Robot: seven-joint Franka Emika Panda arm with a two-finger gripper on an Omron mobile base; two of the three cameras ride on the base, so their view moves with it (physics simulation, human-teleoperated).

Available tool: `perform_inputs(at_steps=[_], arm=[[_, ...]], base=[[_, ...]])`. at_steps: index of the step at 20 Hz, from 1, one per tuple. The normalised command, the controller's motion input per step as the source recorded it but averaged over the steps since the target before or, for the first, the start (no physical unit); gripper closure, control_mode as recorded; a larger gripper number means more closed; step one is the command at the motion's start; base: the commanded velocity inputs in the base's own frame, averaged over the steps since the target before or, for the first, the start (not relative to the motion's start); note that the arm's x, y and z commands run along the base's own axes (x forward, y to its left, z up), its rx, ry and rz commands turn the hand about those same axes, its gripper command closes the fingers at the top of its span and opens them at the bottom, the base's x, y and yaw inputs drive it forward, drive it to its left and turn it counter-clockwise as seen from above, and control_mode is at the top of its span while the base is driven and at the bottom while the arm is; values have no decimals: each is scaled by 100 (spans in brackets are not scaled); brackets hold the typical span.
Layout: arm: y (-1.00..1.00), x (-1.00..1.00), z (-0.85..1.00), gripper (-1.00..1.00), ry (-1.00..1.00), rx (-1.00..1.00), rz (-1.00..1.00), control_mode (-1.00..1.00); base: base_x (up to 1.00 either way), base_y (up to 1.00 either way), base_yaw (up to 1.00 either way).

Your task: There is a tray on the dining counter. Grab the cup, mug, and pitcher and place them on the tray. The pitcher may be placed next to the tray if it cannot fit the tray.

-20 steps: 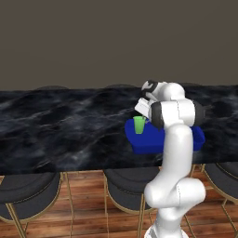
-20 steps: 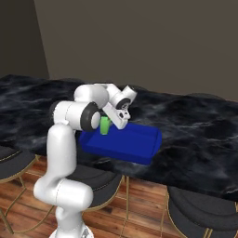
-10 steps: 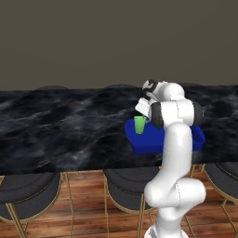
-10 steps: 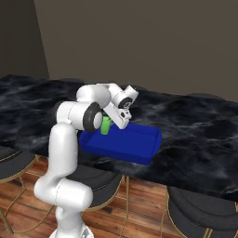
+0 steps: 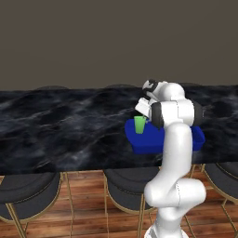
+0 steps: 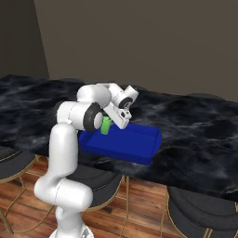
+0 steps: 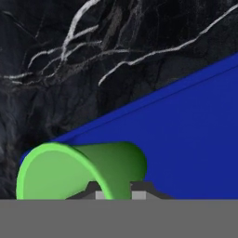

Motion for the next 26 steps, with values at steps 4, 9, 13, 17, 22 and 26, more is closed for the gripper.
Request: perform_inputs(at_steps=[4,9,13,17,22,26], arm=[[0,0,0,-100,0,0,0,-100],[0,0,0,-100,0,0,0,-100],[0,0,0,-100,0,0,0,-100],[0,0,0,-100,0,0,0,-100],[0,0,0,-100,0,0,0,-100],[0,0,0,-100,0,0,0,-100]], base=[[0,0,0],[0,0,0],[0,0,0],[0,0,0],[0,0,0],[0,0,0]])
